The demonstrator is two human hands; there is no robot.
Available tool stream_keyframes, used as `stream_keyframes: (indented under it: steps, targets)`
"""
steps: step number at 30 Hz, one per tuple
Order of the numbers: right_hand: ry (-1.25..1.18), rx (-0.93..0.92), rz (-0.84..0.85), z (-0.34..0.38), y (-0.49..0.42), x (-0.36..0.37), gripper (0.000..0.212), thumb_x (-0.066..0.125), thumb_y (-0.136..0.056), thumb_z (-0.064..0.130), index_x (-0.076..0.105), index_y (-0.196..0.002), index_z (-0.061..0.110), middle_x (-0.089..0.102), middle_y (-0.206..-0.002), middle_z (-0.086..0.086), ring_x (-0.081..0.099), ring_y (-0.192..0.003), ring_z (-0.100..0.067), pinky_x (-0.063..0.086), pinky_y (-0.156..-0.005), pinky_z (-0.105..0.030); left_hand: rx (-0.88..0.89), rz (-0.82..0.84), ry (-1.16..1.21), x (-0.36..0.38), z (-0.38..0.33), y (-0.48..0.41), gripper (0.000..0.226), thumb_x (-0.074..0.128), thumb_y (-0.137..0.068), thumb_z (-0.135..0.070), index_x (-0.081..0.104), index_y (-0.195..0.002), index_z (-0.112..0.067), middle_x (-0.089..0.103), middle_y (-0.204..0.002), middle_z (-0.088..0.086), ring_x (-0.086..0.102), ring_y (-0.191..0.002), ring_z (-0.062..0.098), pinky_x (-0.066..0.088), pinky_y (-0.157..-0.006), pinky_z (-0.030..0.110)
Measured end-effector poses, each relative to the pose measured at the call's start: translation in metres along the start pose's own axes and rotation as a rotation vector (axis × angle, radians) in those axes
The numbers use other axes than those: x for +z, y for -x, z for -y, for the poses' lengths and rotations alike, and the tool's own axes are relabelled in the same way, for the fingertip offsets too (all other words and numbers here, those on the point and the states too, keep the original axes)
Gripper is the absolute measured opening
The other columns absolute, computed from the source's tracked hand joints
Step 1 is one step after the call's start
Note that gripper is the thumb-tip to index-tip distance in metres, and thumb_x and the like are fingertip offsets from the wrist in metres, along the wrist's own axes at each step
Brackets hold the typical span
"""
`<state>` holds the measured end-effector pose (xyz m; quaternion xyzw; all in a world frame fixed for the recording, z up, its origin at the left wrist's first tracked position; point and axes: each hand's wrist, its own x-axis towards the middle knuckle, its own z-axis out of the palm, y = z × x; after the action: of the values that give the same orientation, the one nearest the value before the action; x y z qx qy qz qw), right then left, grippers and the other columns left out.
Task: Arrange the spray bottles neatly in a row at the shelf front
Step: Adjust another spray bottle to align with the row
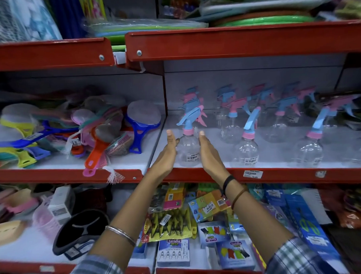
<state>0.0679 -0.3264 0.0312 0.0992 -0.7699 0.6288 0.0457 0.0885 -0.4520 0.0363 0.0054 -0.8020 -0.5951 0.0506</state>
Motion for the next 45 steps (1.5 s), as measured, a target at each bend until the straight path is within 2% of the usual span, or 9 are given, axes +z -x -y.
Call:
stream_keyframes:
  steps: [5, 11, 14, 17, 20, 33, 38, 41, 45]
  targets:
    - [0.041, -0.036, -0.067, 0.007, 0.025, -0.001, 0.062, 0.018, -0.095, 0.053, 0.049, -0.124, 0.007, 0.053, -0.131, -0.016, 0.048, -0.119, -0.030, 0.030, -0.086, -0.031, -0.018, 0.018, -0.015, -0.005, 0.003, 0.010, 0.111, -0.002, -0.057, -0.083, 0.029, -0.146, -0.025, 0.027, -0.156, 0.000, 0.032, -0.140, 0.025, 0.011, -0.114, 0.048]
    - [0.064, -0.045, -0.088, 0.011, 0.040, 0.002, 0.068, 0.018, -0.096, 0.051, 0.046, -0.123, -0.005, 0.051, -0.132, -0.021, 0.046, -0.120, -0.033, 0.036, -0.096, -0.041, -0.008, -0.022, 0.014, -0.003, 0.002, 0.018, 0.113, -0.001, -0.056, -0.085, 0.029, -0.145, -0.021, 0.030, -0.154, 0.006, 0.034, -0.138, 0.025, 0.013, -0.116, 0.047]
    - [0.051, -0.034, -0.093, 0.008, 0.038, 0.001, 0.069, 0.018, -0.095, 0.054, 0.048, -0.121, -0.002, 0.053, -0.129, -0.020, 0.049, -0.117, -0.031, 0.034, -0.089, -0.035, 0.017, -0.089, 0.025, 0.001, 0.003, 0.023, 0.115, 0.001, -0.056, -0.089, 0.031, -0.144, -0.023, 0.032, -0.153, 0.005, 0.033, -0.138, 0.026, 0.015, -0.117, 0.048]
    - [0.028, -0.008, -0.061, 0.002, 0.031, -0.003, 0.066, 0.017, -0.093, 0.057, 0.046, -0.130, 0.010, 0.049, -0.136, -0.013, 0.046, -0.121, -0.024, 0.030, -0.093, -0.030, 0.056, -0.149, 0.050, 0.007, 0.003, 0.031, 0.106, 0.001, -0.062, -0.084, 0.033, -0.143, -0.024, 0.031, -0.154, 0.002, 0.031, -0.140, 0.023, 0.016, -0.113, 0.044]
    - [0.046, 0.003, 0.005, -0.001, 0.029, -0.004, 0.067, 0.016, -0.092, 0.060, 0.040, -0.136, 0.017, 0.046, -0.141, -0.008, 0.043, -0.126, -0.021, 0.027, -0.096, -0.028, 0.061, -0.129, 0.050, 0.011, 0.005, 0.036, 0.113, 0.001, -0.056, -0.091, 0.035, -0.142, -0.027, 0.032, -0.154, -0.001, 0.032, -0.139, 0.021, 0.015, -0.113, 0.045]
    - [0.050, -0.075, -0.041, 0.001, 0.039, -0.002, 0.061, 0.019, -0.097, 0.048, 0.049, -0.123, 0.001, 0.052, -0.132, -0.019, 0.048, -0.120, -0.031, 0.034, -0.092, -0.034, 0.020, -0.123, -0.021, 0.016, 0.001, 0.038, 0.104, -0.003, -0.062, -0.085, 0.030, -0.144, -0.030, 0.029, -0.155, 0.001, 0.032, -0.139, 0.022, 0.015, -0.113, 0.045]
    - [0.027, -0.069, -0.030, -0.015, 0.034, -0.004, 0.056, 0.023, -0.096, 0.048, 0.051, -0.117, 0.004, 0.055, -0.126, -0.016, 0.051, -0.114, -0.026, 0.034, -0.091, -0.033, 0.014, -0.148, -0.012, 0.018, -0.001, 0.038, 0.108, -0.003, -0.060, -0.087, 0.030, -0.144, -0.029, 0.032, -0.154, 0.004, 0.032, -0.139, 0.024, 0.017, -0.113, 0.046]
    - [-0.028, -0.174, -0.090, -0.021, 0.043, -0.014, 0.044, 0.028, -0.095, 0.046, 0.055, -0.116, 0.019, 0.057, -0.124, -0.005, 0.052, -0.115, -0.017, 0.038, -0.100, -0.034, 0.064, -0.265, 0.000, 0.029, 0.000, 0.042, 0.094, 0.003, -0.072, -0.075, 0.029, -0.145, -0.022, 0.028, -0.155, 0.005, 0.028, -0.140, 0.022, 0.018, -0.113, 0.041]
    - [-0.094, -0.465, -0.340, -0.025, 0.061, -0.052, 0.040, 0.028, -0.091, 0.043, 0.060, -0.101, 0.021, 0.062, -0.104, 0.006, 0.057, -0.100, -0.006, 0.046, -0.084, -0.024, 0.393, -0.478, 0.021, 0.060, 0.001, 0.056, 0.059, 0.018, -0.094, -0.054, 0.038, -0.136, -0.017, 0.038, -0.136, -0.004, 0.036, -0.120, -0.001, 0.028, -0.105, 0.018]
